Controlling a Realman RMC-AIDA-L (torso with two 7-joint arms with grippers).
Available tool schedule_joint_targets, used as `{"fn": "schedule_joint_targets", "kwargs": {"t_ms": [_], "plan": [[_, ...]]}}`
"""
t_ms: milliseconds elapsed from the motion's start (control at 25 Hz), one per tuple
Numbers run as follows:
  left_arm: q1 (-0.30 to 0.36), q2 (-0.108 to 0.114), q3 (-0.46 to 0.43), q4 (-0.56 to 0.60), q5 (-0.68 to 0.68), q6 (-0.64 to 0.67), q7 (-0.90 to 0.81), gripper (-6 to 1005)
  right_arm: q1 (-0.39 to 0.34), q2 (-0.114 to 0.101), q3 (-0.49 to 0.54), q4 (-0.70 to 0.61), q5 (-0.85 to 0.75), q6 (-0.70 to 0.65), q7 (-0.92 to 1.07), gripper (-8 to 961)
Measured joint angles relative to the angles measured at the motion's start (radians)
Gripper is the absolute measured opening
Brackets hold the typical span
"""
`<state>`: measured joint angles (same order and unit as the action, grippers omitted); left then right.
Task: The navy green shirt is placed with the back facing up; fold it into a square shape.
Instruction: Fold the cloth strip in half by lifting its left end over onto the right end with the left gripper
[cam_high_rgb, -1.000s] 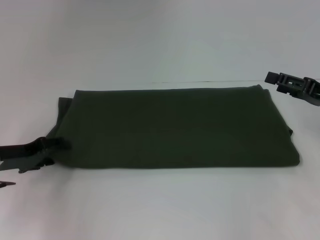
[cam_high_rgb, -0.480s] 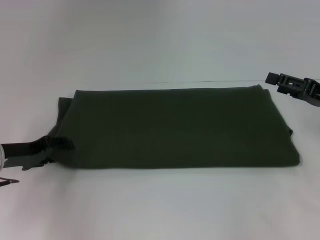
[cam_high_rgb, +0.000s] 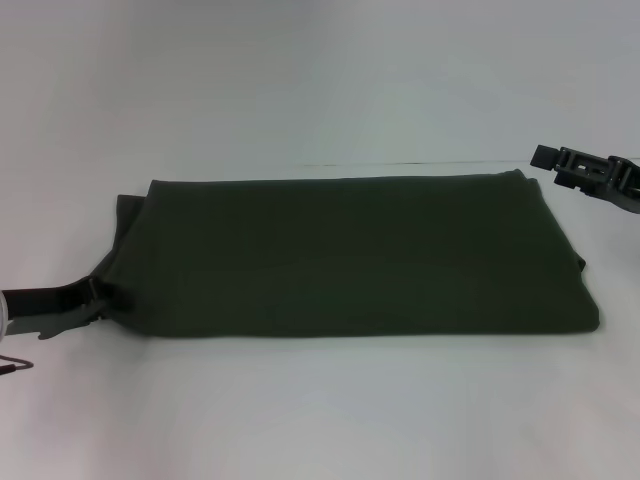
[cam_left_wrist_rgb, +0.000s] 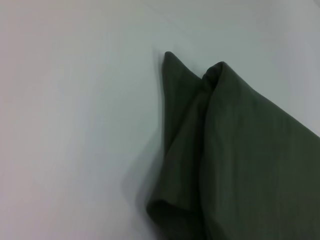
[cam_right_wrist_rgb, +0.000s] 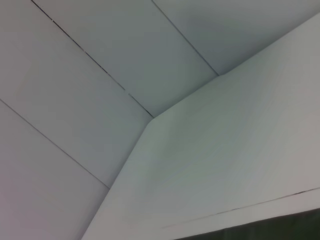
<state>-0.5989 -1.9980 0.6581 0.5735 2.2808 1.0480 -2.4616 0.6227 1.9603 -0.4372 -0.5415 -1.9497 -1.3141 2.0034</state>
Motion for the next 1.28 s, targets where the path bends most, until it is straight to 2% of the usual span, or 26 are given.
{"fn": "schedule_joint_targets", "kwargs": {"t_ms": [280,480,720,840,1080,1280], "plan": [[0.003,-0.001,-0.001,0.001,0.0,-0.004,0.019,162,0.0,0.001,0.0,0.0,0.0,0.0,0.0,821],[0.012,0.001,-0.01,0.003,-0.007,0.004,0.042,44,-0.002,0.008,0.0,0.0,0.003,0.0,-0.003,820],[0.054,0.002,-0.026,0.046,-0.012,0.034,0.073,45,-0.005,0.032,-0.002,0.003,0.039,-0.009,-0.015,820],[0.086,0.011,-0.042,0.071,-0.015,0.048,0.085,45,0.002,0.05,-0.006,0.003,0.053,-0.009,-0.02,820],[0.165,0.056,-0.148,0.094,-0.007,0.088,0.126,44,0.026,0.077,-0.008,0.002,0.07,-0.001,-0.021,820],[0.226,0.09,-0.22,0.129,0.011,0.114,0.143,45,0.044,0.085,-0.009,0.009,0.078,0.009,-0.021,820]]}}
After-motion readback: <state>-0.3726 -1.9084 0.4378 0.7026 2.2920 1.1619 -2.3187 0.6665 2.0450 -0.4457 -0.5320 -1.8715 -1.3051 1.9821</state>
